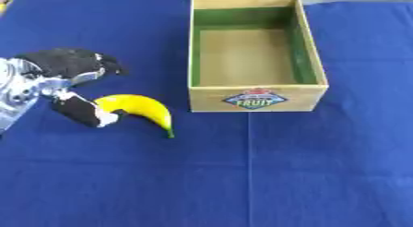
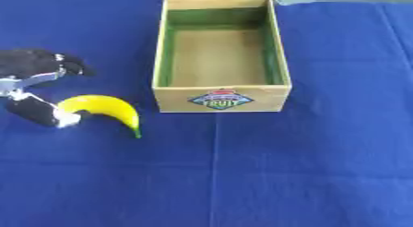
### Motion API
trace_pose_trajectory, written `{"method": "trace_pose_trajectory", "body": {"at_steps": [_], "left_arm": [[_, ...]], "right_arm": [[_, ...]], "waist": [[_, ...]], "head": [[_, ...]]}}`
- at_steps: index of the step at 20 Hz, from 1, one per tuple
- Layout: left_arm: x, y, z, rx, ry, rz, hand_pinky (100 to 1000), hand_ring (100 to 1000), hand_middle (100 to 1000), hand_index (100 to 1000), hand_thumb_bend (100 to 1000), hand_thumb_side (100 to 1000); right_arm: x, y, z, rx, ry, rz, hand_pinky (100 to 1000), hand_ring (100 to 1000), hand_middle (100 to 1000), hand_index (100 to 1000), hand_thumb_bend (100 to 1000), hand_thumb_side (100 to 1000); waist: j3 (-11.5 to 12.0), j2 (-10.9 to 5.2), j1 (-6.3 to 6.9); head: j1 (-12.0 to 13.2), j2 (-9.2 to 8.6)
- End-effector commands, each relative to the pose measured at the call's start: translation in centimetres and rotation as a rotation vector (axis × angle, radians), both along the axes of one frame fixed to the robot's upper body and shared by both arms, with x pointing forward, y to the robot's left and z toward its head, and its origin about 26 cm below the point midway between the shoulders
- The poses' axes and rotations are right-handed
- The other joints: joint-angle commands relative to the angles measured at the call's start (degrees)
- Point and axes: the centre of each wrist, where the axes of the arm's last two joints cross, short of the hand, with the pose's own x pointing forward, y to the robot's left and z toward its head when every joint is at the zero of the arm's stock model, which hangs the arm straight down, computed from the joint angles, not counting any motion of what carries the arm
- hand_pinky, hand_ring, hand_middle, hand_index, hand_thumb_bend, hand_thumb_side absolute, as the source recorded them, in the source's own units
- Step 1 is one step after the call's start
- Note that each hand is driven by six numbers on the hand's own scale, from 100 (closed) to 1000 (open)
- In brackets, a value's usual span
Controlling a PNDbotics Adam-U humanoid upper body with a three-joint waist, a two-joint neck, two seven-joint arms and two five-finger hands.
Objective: Pick up objects on the table and place them in the box.
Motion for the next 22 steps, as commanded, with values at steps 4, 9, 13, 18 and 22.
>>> {"method": "trace_pose_trajectory", "body": {"at_steps": [4,9,13,18,22], "left_arm": [[0.9,0.3,0.0,0.007,-0.009,0.016,661,799,810,936,356,568],[1.6,0.3,-0.7,0.006,0.021,0.016,662,797,803,928,370,557],[1.9,0.2,-1.0,0.01,0.025,0.013,659,790,784,911,373,556],[2.1,0.2,-1.5,0.015,0.015,0.009,642,772,755,887,379,549],[2.1,0.1,-1.7,0.006,-0.001,-0.008,623,753,721,857,373,534]], "right_arm": [[-0.3,0.0,0.9,-0.015,-0.026,0.007,794,739,751,917,100,1000],[-0.3,0.0,0.9,-0.013,-0.026,0.009,794,739,751,917,100,1000],[-0.3,0.1,0.8,-0.012,-0.025,0.011,794,739,750,917,100,1000],[-0.3,0.1,0.8,-0.01,-0.024,0.011,795,739,750,917,100,1000],[-0.3,0.1,0.8,-0.009,-0.023,0.011,795,739,750,917,100,1000]], "waist": [[-0.2,-0.87,0.16],[-0.33,-0.67,0.2],[-0.32,-0.57,0.21],[-0.36,-0.51,0.12],[-0.32,-0.5,0.05]], "head": [[0.3,-0.89],[0.38,-1.03],[0.49,-1.11],[0.63,-1.36],[0.71,-1.45]]}}
